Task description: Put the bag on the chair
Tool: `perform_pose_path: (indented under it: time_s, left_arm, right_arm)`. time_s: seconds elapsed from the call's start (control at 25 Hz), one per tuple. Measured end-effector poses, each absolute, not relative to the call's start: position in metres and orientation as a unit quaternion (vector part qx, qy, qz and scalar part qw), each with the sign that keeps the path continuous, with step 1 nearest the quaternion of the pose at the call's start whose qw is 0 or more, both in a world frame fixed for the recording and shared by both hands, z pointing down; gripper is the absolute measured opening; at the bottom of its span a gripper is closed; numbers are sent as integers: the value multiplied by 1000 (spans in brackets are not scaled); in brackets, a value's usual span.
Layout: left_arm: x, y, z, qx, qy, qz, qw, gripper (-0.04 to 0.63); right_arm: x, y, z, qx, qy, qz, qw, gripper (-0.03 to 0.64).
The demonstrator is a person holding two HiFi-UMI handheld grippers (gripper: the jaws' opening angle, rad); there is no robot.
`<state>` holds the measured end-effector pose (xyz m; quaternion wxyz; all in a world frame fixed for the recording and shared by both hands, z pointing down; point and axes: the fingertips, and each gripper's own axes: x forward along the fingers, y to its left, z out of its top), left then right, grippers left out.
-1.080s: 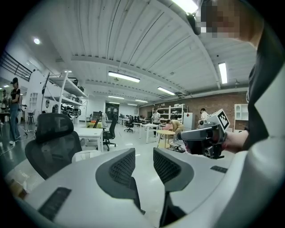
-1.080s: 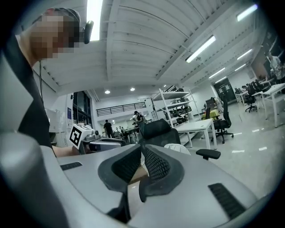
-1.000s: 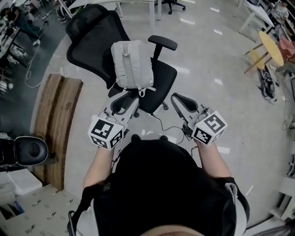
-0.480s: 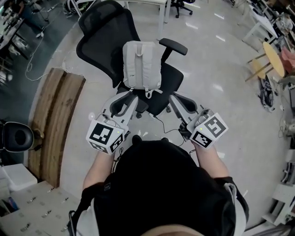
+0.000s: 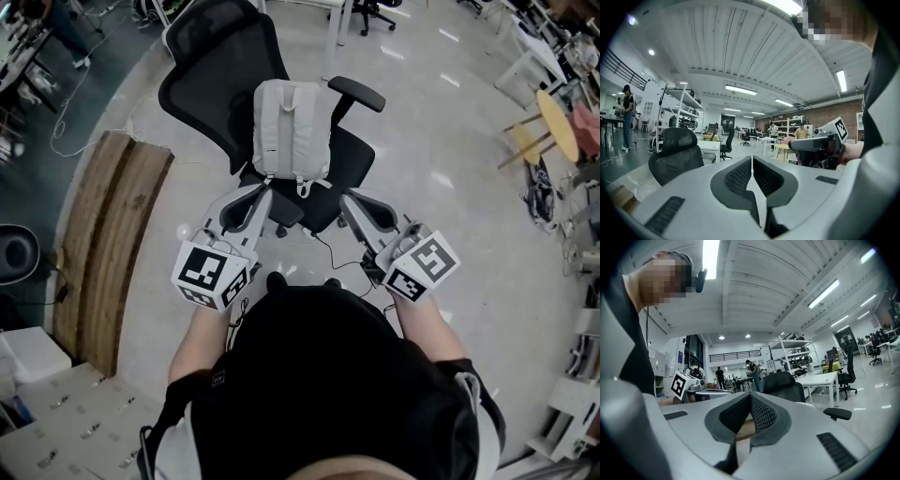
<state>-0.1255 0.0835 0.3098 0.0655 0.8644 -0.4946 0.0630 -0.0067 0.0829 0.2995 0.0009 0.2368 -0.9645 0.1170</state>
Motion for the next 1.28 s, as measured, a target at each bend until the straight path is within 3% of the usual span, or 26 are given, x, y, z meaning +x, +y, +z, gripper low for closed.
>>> perform_pose_path:
  time_s: [1.28]
  left_arm:
    - [-120,77,323,861,-497,77,79,25]
  right_arm:
    - [11,75,316,252,-960,124,11,28]
